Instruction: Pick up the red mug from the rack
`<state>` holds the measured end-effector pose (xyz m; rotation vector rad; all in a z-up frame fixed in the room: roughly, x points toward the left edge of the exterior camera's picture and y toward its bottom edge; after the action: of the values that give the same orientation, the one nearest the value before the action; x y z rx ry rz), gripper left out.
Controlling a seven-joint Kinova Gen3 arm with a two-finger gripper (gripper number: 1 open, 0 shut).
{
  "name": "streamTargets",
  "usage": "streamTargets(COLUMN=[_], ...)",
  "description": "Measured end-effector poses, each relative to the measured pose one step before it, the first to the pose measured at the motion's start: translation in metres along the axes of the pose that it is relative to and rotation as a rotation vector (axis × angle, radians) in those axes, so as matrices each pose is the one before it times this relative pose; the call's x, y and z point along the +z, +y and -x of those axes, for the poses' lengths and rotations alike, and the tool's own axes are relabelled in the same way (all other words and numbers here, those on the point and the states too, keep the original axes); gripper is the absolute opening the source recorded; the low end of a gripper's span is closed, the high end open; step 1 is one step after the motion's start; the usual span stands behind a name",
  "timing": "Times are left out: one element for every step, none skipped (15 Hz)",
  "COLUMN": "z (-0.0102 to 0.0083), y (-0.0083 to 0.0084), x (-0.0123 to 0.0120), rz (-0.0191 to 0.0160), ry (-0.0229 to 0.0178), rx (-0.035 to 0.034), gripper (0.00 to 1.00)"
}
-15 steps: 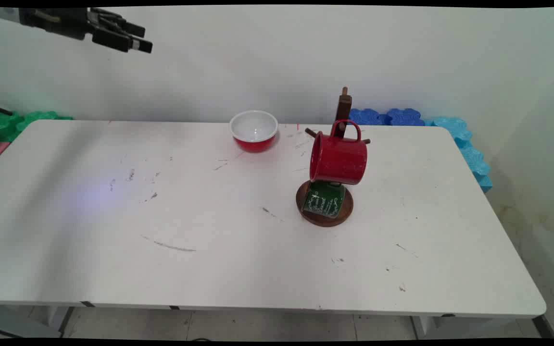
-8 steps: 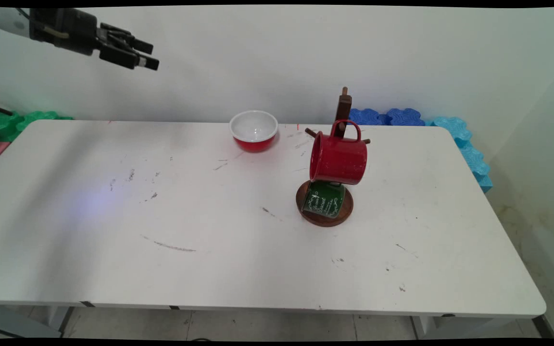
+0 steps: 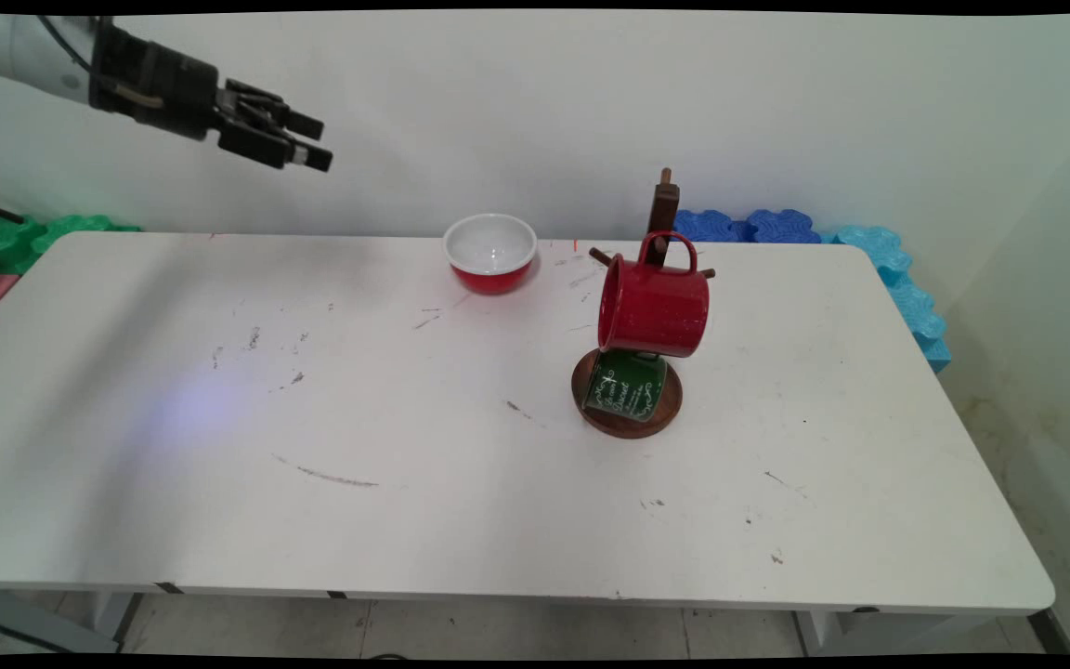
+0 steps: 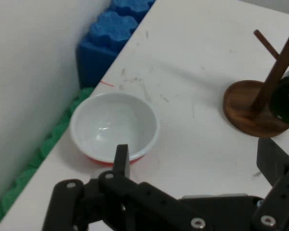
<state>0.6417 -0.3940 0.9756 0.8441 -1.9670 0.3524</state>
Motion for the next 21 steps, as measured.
streamTargets(z=[0.00161,0.00092,0.0012,0.00108,0.00119,0.00105,0.00052,0.00028,0.00012,-0.00016,-0.0001,-0.0004,-0.00025,-0.00045,-0.00053,-0.00044,-0.00036,-0.00021,-0.00035,-0.00023,-0.00025], y=[0.00417,0.00249,0.00357,0.00367,0.0041,0.00427,0.00404,0.00262,0.00498,0.00427,0.00305,0.00441,0.00302,0.00454,0.00495,0.00505,0.00429,0.00287,0.00431,0.00285,0.00421], x=[0.00588,0.00368,0.00555,0.00586,0.00666,0.00707,0.00633,0.00418,0.00748,0.0063,0.00444,0.00639,0.00438,0.00676,0.00765,0.00779,0.00657,0.00442,0.00651,0.00424,0.00629], rz=[0.01154,0.0067,0.0098,0.00976,0.01052,0.01156,0.01048,0.007,0.013,0.01078,0.00776,0.01059,0.00741,0.0109,0.01245,0.01269,0.01064,0.00743,0.01117,0.00739,0.01084], ry=[-0.00213,-0.00106,-0.00161,-0.00103,-0.001,-0.00063,0.00007,0.00031,0.00082,0.00116,0.00078,0.00159,0.0012,0.0016,0.00175,0.00149,0.00104,0.00043,0.00091,0.00066,0.00066], rx=[-0.00471,-0.00296,-0.00409,-0.00424,-0.00476,-0.00478,-0.00381,-0.00295,-0.00548,-0.00484,-0.00368,-0.00536,-0.00401,-0.00657,-0.00751,-0.00848,-0.00743,-0.00469,-0.00721,-0.00475,-0.00706], gripper=[1.0,1.0,1.0,1.0,1.0,1.0,1.0,1.0,1.0,1.0,1.0,1.0,1.0,1.0,1.0,1.0,1.0,1.0,1.0,1.0,1.0])
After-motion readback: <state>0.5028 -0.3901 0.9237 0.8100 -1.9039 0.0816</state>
